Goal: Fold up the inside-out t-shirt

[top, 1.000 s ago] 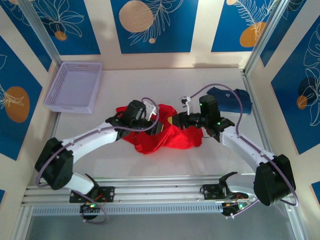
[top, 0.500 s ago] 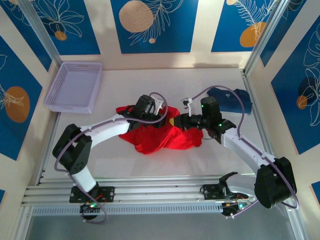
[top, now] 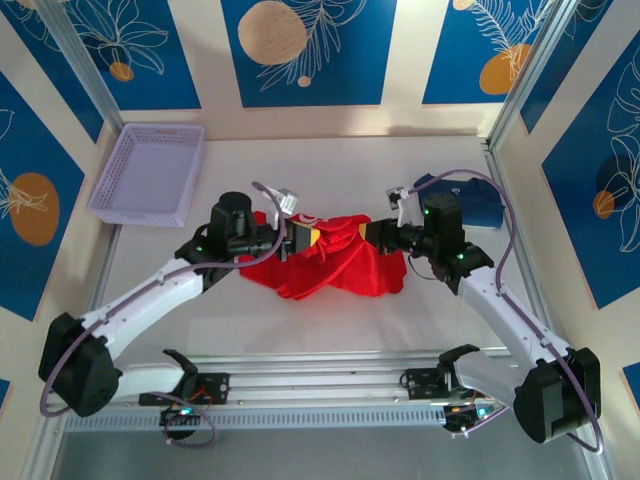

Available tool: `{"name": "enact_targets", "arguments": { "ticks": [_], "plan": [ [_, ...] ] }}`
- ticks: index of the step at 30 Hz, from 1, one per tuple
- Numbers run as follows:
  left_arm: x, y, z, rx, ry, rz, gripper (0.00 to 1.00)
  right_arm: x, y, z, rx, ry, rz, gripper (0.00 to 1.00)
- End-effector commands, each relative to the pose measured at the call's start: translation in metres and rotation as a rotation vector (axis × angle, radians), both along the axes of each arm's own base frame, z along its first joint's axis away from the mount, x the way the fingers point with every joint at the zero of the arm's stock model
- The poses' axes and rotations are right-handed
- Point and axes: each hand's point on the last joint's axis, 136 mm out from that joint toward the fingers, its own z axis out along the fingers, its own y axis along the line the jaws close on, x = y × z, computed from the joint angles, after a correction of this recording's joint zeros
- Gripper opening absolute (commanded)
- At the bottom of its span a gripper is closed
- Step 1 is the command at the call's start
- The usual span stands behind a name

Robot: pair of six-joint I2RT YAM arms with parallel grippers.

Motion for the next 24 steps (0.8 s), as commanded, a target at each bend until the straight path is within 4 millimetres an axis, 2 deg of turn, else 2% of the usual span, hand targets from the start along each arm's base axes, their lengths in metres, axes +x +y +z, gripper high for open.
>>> {"name": "enact_targets", "arguments": {
  "ticks": [1,3,5,8,10,12,17,20,24],
  "plan": [
    [-0.009,0.006,0.019,-0.081,-0.013,-0.046,0.0,0.006,-0.008,-0.002,-0.05,-0.004,-0.053,0.0],
    [-0.011,0.009,0.03,-0.116,-0.019,-0.052,0.0,0.015,-0.02,-0.018,-0.119,0.064,-0.147,0.01],
    [-0.011,0.01,0.036,-0.131,-0.021,-0.041,0.0,0.019,-0.027,-0.033,-0.205,0.131,-0.194,0.09],
    [-0.006,0.011,0.031,-0.106,-0.009,-0.017,0.0,0.018,-0.028,-0.044,-0.31,0.157,-0.196,0.22],
    [-0.003,0.011,0.024,-0.075,0.001,-0.002,0.0,0.014,-0.025,-0.039,-0.353,0.106,-0.175,0.28],
    [0.0,0.011,0.019,-0.06,0.01,0.001,0.0,0.008,-0.017,-0.025,-0.356,0.01,-0.125,0.31],
    [0.005,0.01,0.012,-0.042,0.022,0.011,0.0,-0.019,0.013,0.007,-0.29,-0.173,0.042,0.38],
    [0.005,0.008,0.011,-0.039,0.026,0.008,0.0,-0.035,0.034,0.013,-0.269,-0.232,0.149,0.4],
    [0.005,0.008,0.01,-0.037,0.026,0.007,0.0,-0.044,0.053,0.009,-0.274,-0.257,0.236,0.42]
  ]
}}
